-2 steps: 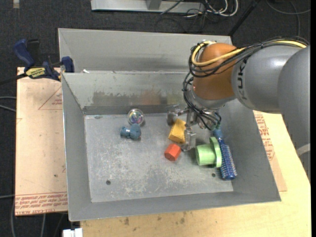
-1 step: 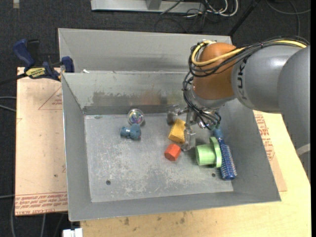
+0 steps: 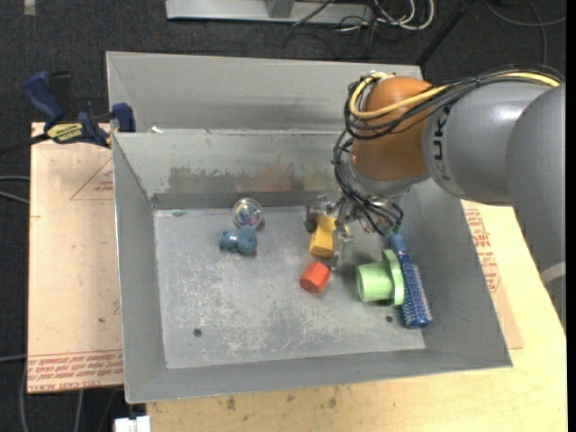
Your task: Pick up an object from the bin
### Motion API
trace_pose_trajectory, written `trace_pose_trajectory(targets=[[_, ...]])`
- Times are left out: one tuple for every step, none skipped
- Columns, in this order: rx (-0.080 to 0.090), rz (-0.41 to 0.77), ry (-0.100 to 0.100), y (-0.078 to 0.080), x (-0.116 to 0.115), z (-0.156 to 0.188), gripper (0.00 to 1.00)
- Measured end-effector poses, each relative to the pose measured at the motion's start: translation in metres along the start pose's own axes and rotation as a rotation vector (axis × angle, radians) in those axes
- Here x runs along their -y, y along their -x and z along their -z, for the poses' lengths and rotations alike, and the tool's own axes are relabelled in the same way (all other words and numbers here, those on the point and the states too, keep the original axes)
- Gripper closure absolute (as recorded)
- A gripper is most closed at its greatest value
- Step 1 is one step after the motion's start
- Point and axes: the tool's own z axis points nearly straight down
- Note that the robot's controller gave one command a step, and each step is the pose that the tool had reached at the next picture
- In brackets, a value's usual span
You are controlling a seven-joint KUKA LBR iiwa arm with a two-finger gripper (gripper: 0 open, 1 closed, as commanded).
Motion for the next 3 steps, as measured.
trace_pose_trajectory(targets=[[0.007,-0.001,-0.005,0.003,0.0,0.076,1.0],[0.002,-0.003,-0.003,0.005,0.0,0.098,1.0],[0.002,-0.004,-0.003,0.006,0.001,0.116,1.0]])
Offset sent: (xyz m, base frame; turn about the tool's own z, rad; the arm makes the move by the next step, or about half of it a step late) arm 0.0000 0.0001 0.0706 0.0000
